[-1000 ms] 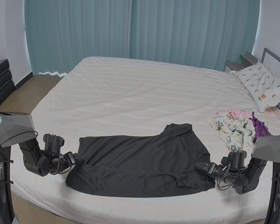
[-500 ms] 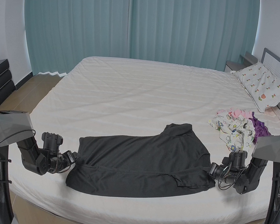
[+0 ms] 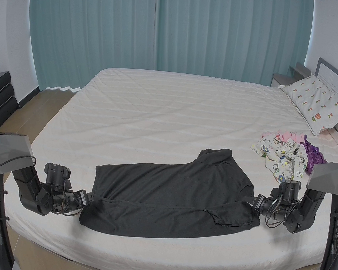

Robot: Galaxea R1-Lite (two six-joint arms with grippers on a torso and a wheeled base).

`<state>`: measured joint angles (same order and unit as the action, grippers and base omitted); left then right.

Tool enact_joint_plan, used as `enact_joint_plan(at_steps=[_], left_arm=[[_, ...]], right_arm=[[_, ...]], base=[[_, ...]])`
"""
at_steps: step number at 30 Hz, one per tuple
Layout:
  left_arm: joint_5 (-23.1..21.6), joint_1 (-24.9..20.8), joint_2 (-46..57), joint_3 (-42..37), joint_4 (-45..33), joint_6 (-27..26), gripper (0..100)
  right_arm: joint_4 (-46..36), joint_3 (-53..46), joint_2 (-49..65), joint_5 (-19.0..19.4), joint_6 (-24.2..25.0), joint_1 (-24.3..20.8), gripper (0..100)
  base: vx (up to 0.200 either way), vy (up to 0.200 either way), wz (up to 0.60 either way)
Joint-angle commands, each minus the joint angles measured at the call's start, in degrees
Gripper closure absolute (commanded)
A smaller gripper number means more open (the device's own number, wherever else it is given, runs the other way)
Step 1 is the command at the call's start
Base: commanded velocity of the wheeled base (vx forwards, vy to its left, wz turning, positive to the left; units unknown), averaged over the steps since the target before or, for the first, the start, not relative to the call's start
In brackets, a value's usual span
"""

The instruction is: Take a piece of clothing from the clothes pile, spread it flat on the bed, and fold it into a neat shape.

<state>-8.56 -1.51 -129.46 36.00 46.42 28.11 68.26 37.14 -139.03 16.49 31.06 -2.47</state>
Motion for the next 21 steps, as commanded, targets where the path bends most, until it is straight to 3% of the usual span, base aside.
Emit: enact_joint_plan(at_steps=[1, 4, 12, 13, 21], left_arm=[[-1.29, 0.11, 0.09, -2.86, 0.16, -2.80, 0], [-4.36, 0.11, 0.62, -5.76, 1.04, -6.58, 0], [-4.10, -0.07, 0.09, -6.03, 1.65, -7.72, 0], [-4.01, 0.02, 0.09, -6.20, 1.48, -8.34, 100], [-3.66, 0.90, 1.41, -7.43, -4.23, -12.99, 100]], right_arm=[[0.04, -0.14, 0.25, 0.03, 0.05, 0.19, 0], [0.04, -0.41, 0.78, -0.06, 0.23, 0.37, 0], [0.04, -1.81, 1.75, 0.03, 0.14, 0.28, 0], [0.04, -1.81, 1.84, 0.03, 0.14, 0.28, 0], [-0.05, -1.81, 1.84, 0.03, 0.14, 0.37, 0]], base=[[0.000, 0.000, 0.00], [0.000, 0.000, 0.00], [0.000, 0.000, 0.00], [0.000, 0.000, 0.00], [0.000, 0.000, 0.00]])
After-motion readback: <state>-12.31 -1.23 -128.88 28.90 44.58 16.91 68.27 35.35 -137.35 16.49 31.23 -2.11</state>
